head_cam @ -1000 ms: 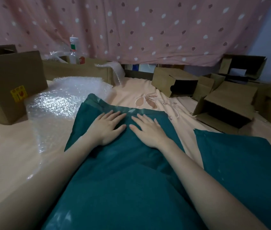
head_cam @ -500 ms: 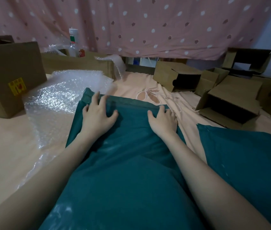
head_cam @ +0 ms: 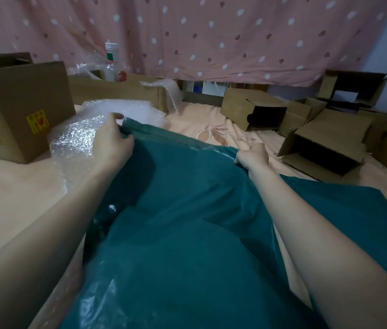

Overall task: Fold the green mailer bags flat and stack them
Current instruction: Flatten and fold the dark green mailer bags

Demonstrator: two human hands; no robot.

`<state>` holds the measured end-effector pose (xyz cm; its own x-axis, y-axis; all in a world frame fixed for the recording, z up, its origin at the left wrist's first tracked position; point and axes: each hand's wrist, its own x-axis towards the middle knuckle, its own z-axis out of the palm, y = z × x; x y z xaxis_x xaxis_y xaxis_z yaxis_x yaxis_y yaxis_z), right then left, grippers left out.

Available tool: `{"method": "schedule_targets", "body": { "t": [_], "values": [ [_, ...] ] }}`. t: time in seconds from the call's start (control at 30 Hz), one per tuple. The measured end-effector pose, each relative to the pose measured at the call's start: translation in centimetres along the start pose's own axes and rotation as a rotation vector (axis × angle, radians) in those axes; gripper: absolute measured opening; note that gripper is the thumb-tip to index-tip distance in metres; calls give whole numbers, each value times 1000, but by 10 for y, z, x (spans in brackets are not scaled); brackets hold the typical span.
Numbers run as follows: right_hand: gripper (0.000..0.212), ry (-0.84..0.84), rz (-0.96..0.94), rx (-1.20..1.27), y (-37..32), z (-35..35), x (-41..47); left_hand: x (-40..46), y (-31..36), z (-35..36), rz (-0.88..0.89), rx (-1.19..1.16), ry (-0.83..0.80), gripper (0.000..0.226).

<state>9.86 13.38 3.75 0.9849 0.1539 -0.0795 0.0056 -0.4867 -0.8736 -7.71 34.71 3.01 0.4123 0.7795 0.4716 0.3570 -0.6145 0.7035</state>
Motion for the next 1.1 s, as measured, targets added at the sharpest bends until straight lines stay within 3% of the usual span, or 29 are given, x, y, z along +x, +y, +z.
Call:
{"method": "schedule_targets", "body": {
  "t": [0.27, 0.37, 0.53, 0.6, 0.7, 0.8, 0.9, 1.1],
  "values": [
    [26, 26, -144, 124, -13, -38, -27, -7, 25, -45, -2, -181, 68, 21],
    [17, -15, -197, 233, -20, -58, -47, -19, 40, -68, -94, -369, 20, 16],
    [25, 20, -220, 315, -24, -88, -81, -42, 58, -103, -262, -551, -84, 20],
    [13, -60, -169, 399, -24, -98, -96, -55, 65, -116, -312, -608, -108, 21],
    [27, -244, -82, 583, -19, -115, -120, -81, 75, -135, -368, -720, -107, 25],
    [45, -290, -14, 635, -8, -128, -135, -104, 80, -152, -420, -782, -109, 36],
    [40, -262, 24, 586, 1, -134, -152, -122, 75, -164, -444, -720, -120, 45],
    [28, -212, -67, 410, 20, -144, -184, -158, 64, -183, -472, -688, -123, 13]
  ]
}}
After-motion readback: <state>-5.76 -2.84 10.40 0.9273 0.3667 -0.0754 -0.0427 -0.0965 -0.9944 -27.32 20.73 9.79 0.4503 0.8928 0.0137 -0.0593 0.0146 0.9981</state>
